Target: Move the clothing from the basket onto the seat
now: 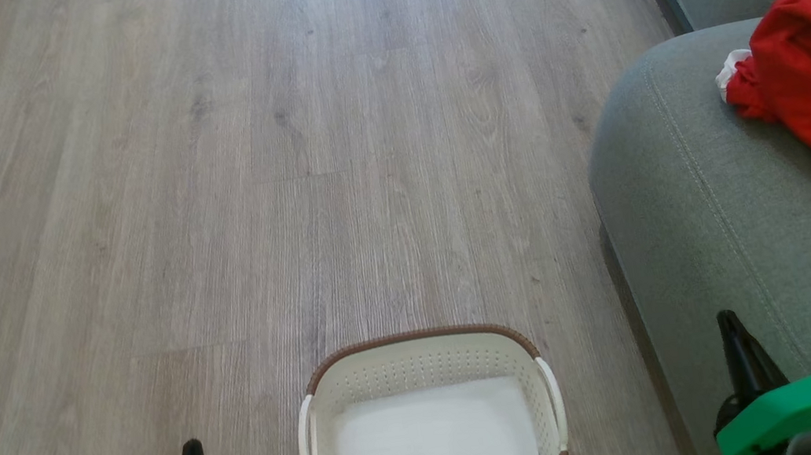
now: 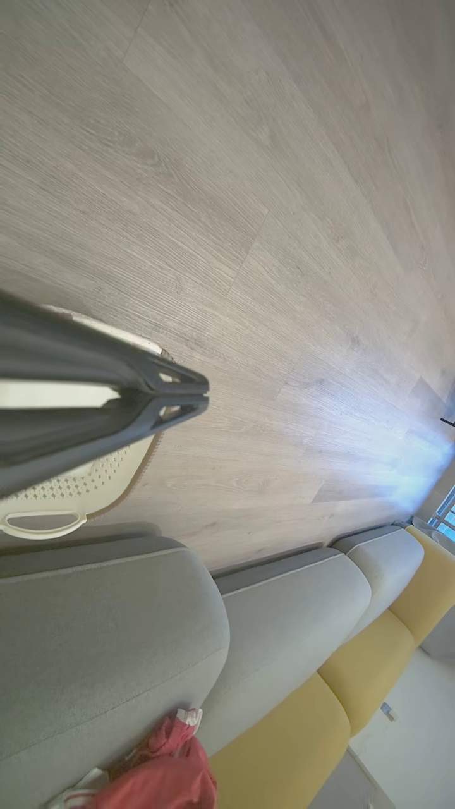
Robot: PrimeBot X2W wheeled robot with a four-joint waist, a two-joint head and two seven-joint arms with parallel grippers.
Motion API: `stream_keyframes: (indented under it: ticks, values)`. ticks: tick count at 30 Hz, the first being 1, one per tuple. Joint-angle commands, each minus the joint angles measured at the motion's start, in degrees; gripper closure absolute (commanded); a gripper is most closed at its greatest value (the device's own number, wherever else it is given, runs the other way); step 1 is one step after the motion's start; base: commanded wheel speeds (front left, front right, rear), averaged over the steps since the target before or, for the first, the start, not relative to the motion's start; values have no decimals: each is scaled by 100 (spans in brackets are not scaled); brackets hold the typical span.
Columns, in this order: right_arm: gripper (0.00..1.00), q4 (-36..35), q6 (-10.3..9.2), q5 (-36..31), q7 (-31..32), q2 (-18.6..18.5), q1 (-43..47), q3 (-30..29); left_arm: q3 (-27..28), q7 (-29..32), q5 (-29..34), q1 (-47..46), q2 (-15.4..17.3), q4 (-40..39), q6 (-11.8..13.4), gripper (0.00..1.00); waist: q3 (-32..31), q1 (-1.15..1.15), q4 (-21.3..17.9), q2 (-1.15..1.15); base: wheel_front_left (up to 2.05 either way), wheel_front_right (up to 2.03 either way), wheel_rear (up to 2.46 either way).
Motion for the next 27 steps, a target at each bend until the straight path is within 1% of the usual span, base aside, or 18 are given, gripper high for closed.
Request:
stream_keyframes:
  ticks: [1, 27]
  values:
    - [100, -209, -1, 160, 36, -39, -301, -18, 170, 26, -131, -281, 6, -141, -45, 100, 3, 0, -2, 0, 0, 0, 0]
    - [100, -263, -1, 1939, 486, -45, -512, -137, 639, 457, -1657, -617, -134, -88, -468, 100, 78, 0, -65, 0, 0, 0, 0]
